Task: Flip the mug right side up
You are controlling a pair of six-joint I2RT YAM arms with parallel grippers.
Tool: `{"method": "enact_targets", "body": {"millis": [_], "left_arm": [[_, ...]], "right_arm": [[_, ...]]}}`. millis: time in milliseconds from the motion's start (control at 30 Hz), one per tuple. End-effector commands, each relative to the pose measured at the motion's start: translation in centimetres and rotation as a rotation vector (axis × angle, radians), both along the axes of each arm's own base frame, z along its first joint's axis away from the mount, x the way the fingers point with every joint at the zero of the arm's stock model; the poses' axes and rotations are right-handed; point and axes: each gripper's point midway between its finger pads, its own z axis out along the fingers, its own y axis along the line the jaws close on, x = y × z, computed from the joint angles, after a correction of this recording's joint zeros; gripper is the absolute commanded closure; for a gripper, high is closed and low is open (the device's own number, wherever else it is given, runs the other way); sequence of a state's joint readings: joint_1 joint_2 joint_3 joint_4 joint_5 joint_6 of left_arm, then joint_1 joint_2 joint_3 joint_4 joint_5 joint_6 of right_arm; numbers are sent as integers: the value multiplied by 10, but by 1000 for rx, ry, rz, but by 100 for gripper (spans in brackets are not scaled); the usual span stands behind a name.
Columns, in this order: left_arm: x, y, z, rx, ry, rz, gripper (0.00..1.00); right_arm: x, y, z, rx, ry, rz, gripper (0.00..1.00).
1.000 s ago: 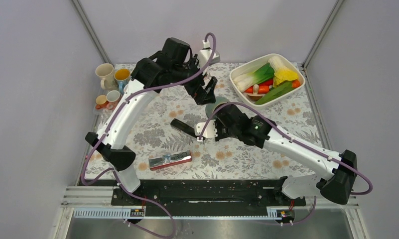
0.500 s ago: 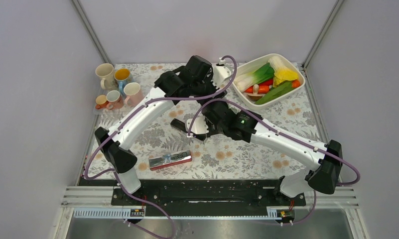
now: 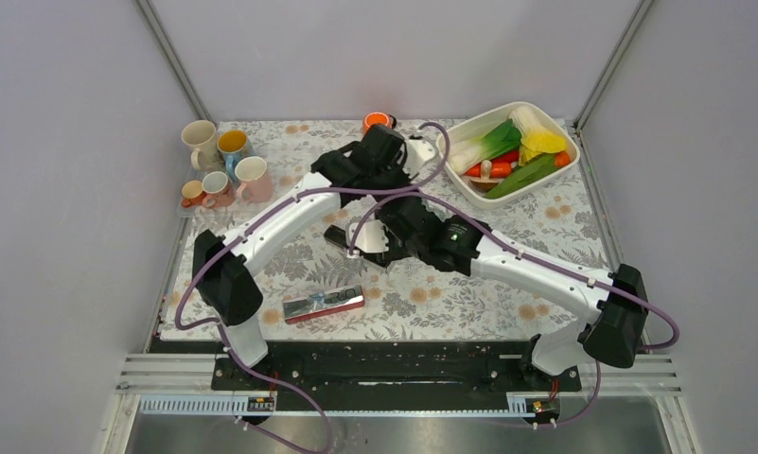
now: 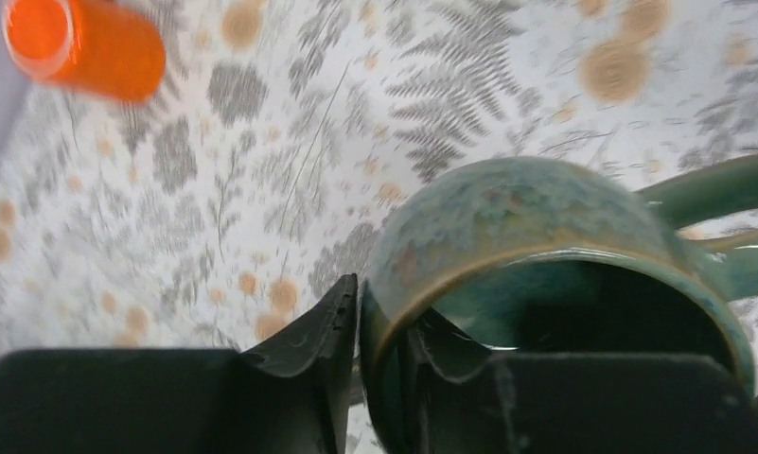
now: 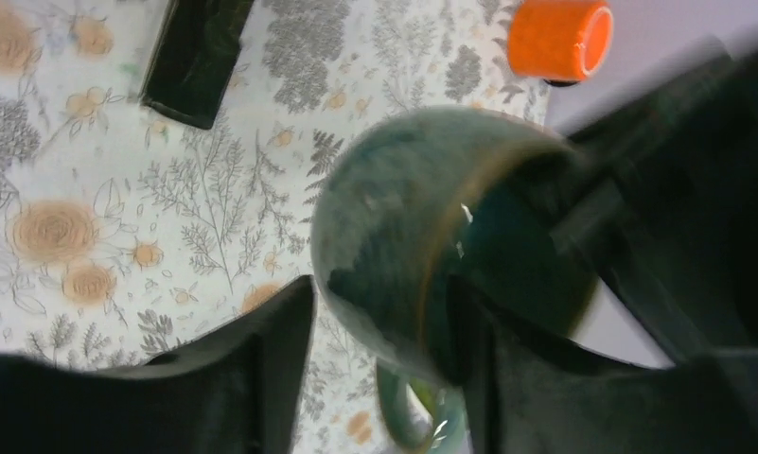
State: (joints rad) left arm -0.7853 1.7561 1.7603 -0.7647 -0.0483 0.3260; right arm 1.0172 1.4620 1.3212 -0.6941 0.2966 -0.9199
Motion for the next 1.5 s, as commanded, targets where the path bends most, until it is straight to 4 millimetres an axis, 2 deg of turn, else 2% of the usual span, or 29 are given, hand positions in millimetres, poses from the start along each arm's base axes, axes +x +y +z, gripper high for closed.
{"method": "enact_targets", "body": {"millis": [0, 100, 200, 333, 400, 433, 533, 633, 733, 800, 867, 933, 1000, 1067, 1167, 1300, 1467], "left_arm": [[55, 47, 8, -190, 17, 291, 100], [69, 60, 4, -202, 2, 330, 100], [84, 73, -3, -223, 0, 387, 100], [122, 110, -11, -265, 26, 515, 100], [135, 117, -17, -260, 28, 525, 100], [139, 118, -24, -245, 20, 514, 100], [134, 103, -47, -254, 102, 422, 100], [132, 89, -46, -273, 138, 333, 99], [142, 92, -41, -253, 133, 322, 69], [158, 112, -43, -197, 118, 413, 54], [179, 135, -39, -193, 117, 515, 44], [189, 152, -50, -154, 144, 578, 33], [185, 162, -67, -94, 177, 593, 28], [175, 161, -83, -68, 222, 558, 22], [169, 169, -105, -6, 253, 564, 22], [165, 175, -129, 38, 288, 557, 25], [172, 183, -159, 99, 311, 583, 46]], "right_arm": [[23, 8, 58, 212, -219, -132, 29], [24, 12, 53, 241, -222, -138, 18], [25, 14, 51, 260, -225, -138, 15], [20, 18, 49, 298, -193, -128, 15], [19, 20, 45, 309, -185, -125, 14], [19, 19, 42, 308, -182, -129, 14], [19, 22, 37, 343, -149, -148, 14], [15, 24, 39, 426, -90, -166, 13], [11, 23, 37, 463, -58, -179, 13], [8, 21, 34, 472, -43, -189, 13], [7, 18, 30, 477, -33, -206, 13], [5, 15, 26, 482, -25, -221, 13], [3, 11, 23, 478, -23, -232, 13], [3, 6, 20, 471, -26, -246, 13], [1, -1, 18, 465, -34, -259, 13], [1, -5, 15, 463, -35, -271, 13], [2, -7, 18, 469, -42, -277, 13]]}}
